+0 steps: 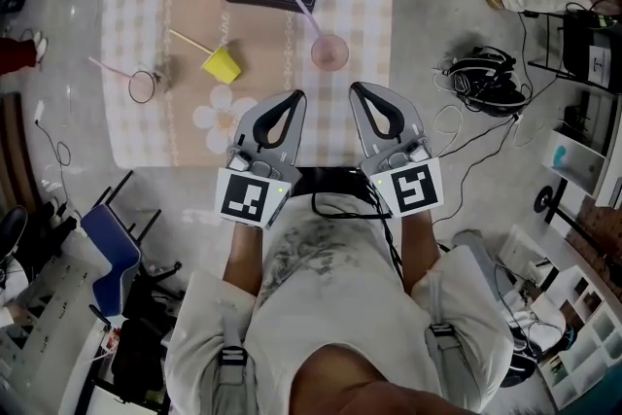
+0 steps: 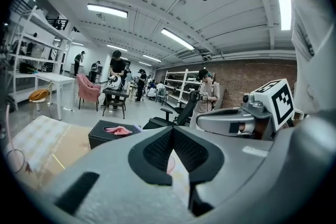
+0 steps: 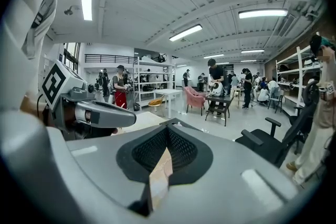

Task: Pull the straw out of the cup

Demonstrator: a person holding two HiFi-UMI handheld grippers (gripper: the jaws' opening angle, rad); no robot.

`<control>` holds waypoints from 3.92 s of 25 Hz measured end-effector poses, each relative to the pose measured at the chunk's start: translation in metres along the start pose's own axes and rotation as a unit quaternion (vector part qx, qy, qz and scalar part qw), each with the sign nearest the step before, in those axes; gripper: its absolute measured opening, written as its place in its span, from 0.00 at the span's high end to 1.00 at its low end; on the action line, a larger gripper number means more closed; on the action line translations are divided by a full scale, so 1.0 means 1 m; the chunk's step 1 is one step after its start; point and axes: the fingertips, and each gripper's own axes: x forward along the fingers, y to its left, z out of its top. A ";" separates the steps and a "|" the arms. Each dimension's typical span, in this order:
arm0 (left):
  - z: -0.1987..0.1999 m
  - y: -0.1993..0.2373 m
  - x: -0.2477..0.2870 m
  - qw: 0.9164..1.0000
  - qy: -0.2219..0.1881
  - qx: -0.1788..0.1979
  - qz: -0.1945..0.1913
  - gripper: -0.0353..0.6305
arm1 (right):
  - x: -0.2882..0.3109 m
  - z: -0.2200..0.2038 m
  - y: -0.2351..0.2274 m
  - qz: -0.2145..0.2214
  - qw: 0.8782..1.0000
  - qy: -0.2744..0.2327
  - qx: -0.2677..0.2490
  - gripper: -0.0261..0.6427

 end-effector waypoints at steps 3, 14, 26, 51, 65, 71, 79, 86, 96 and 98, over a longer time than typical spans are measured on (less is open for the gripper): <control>0.001 0.005 0.010 1.000 -0.012 -0.007 0.001 0.94 | 0.008 -0.007 -0.005 0.002 1.000 0.007 -0.001 0.94; -0.010 0.021 0.036 1.000 -0.004 -0.020 0.005 0.94 | 0.035 -0.021 -0.023 0.011 1.000 0.017 0.005 0.93; -0.035 0.034 0.054 0.999 0.030 -0.029 0.006 0.94 | 0.058 -0.041 -0.032 0.018 0.999 0.040 -0.011 0.91; -0.055 0.055 0.081 0.998 0.033 -0.050 0.016 0.94 | 0.101 -0.083 -0.043 0.035 0.996 0.078 -0.019 0.86; -0.069 0.061 0.088 0.997 0.059 -0.055 0.014 0.94 | 0.118 -0.099 -0.044 0.041 0.994 0.104 -0.003 0.79; -0.072 0.064 0.089 0.996 0.060 -0.060 0.015 0.94 | 0.126 -0.105 -0.042 0.046 0.992 0.114 0.001 0.76; -0.075 0.067 0.089 0.996 0.061 -0.063 0.017 0.94 | 0.137 -0.114 -0.040 0.051 0.991 0.122 0.000 0.73; -0.077 0.069 0.088 0.996 0.060 -0.065 0.020 0.94 | 0.144 -0.121 -0.040 0.052 0.990 0.128 -0.009 0.75; -0.078 0.068 0.087 0.996 0.063 -0.064 0.022 0.94 | 0.144 -0.122 -0.042 0.044 0.991 0.128 -0.020 0.91; -0.077 0.068 0.086 0.996 0.062 -0.064 0.022 0.94 | 0.143 -0.122 -0.042 0.043 0.991 0.128 -0.020 0.91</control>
